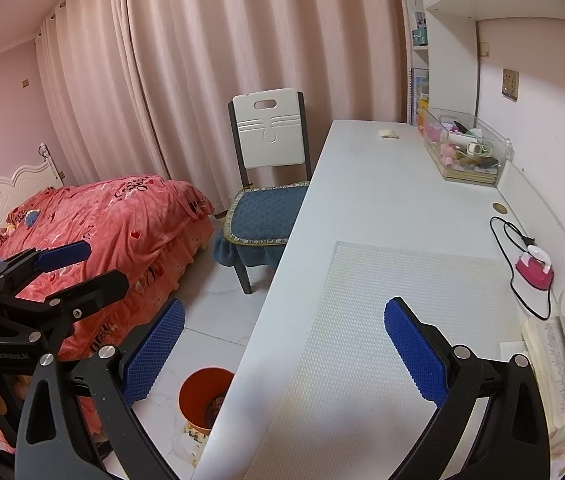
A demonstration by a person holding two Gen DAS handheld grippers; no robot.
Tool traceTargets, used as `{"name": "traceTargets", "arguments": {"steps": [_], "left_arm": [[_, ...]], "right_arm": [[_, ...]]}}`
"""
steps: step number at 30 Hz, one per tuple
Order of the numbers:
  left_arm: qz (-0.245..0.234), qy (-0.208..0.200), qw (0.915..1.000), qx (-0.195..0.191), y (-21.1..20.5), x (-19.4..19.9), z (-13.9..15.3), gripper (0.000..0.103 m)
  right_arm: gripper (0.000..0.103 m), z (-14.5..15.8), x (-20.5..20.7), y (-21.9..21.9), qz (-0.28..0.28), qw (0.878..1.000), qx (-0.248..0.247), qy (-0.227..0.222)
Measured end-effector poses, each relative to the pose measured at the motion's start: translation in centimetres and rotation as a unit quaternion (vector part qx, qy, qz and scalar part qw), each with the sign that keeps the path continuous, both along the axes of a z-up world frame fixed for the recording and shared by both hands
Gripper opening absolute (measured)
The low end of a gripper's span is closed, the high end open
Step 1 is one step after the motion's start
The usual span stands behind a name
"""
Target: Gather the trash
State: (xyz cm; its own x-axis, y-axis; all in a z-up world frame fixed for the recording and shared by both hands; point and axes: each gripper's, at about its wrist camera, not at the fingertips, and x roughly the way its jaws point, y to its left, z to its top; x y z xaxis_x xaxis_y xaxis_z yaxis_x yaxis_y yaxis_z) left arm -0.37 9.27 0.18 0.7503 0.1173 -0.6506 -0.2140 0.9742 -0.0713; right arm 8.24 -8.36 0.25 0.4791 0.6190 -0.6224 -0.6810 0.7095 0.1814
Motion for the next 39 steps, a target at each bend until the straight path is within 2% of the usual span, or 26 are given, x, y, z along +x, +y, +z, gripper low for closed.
{"name": "traceTargets", "arguments": {"steps": [39], "left_arm": [[-0.003, -0.002, 1.0000, -0.001, -0.33, 0.04, 0.48, 0.097]], "right_arm": [[0.098, -0.04, -0.12, -0.20, 0.003, 1.000, 0.001, 0.002]]}}
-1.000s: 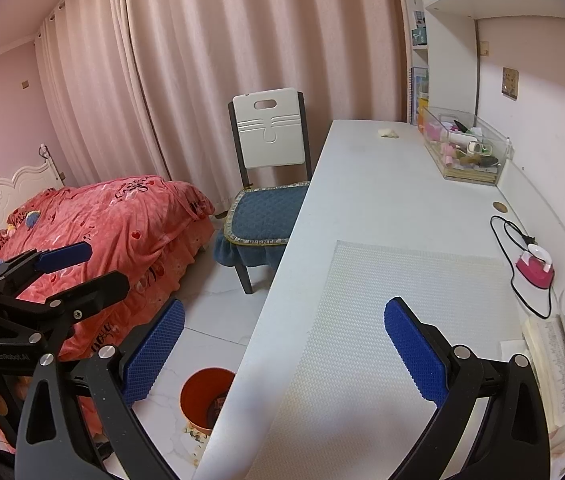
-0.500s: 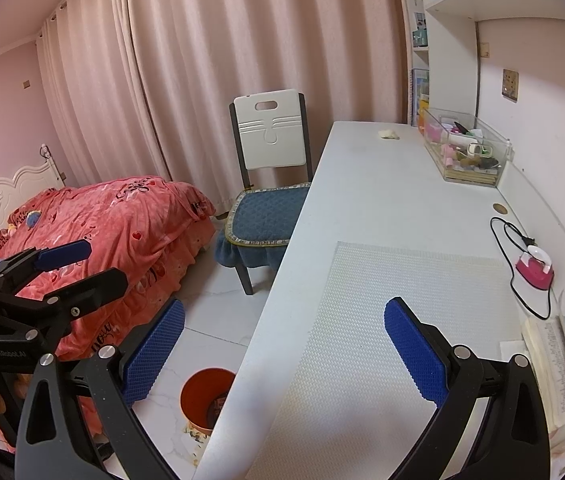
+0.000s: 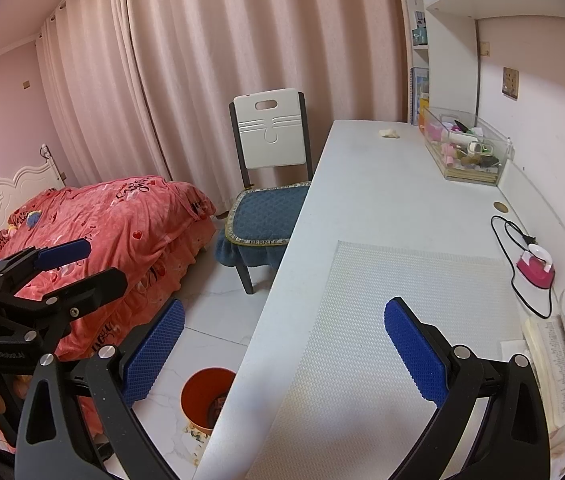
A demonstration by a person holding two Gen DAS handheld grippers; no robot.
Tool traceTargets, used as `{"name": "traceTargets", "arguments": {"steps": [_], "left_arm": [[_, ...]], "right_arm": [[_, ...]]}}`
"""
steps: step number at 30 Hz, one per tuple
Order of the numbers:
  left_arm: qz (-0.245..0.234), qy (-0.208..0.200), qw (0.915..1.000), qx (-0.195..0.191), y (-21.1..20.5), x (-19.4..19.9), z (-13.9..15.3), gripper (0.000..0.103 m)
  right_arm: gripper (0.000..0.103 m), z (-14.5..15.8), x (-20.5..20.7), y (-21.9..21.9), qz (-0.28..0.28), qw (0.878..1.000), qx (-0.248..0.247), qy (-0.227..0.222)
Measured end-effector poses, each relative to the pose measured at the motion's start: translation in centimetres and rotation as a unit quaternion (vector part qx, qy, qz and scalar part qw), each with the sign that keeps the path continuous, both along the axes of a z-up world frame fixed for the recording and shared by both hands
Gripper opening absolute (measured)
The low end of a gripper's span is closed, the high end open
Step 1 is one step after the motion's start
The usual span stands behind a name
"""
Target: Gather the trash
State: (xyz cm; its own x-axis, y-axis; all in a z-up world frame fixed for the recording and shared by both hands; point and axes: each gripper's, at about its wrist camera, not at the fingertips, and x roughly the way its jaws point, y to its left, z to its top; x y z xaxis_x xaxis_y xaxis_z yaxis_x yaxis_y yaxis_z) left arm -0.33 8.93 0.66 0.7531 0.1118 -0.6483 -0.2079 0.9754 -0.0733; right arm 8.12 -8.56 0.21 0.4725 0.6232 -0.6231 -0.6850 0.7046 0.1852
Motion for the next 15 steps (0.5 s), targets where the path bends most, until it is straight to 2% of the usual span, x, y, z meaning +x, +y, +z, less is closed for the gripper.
{"name": "traceTargets", "arguments": {"steps": [15], "left_arm": [[0.000, 0.008, 1.0000, -0.004, 0.47, 0.40, -0.02, 0.097]], "right_arm": [[0.098, 0.04, 0.08, 0.09, 0.000, 1.000, 0.000, 0.003]]}}
